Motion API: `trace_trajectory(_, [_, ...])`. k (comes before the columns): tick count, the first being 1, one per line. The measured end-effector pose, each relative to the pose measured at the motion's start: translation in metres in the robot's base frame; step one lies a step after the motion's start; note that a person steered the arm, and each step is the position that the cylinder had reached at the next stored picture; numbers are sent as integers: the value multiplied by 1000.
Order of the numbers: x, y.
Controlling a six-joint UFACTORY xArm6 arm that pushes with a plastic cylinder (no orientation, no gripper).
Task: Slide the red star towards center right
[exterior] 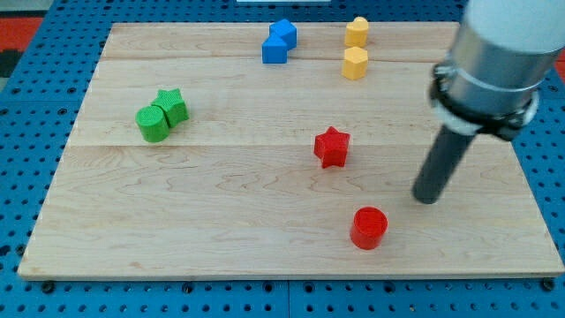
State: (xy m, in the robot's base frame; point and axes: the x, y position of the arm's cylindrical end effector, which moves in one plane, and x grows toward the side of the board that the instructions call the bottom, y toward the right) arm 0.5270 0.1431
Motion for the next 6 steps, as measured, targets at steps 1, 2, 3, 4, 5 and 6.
trace_trajectory(1, [-25, -43])
trace_trajectory(2, [-63, -37])
trace_trajectory(3, [-79, -15])
trace_trajectory(4, [-28, -17])
trace_trajectory(5, [-29, -93])
trace_trajectory(6, [-70, -81])
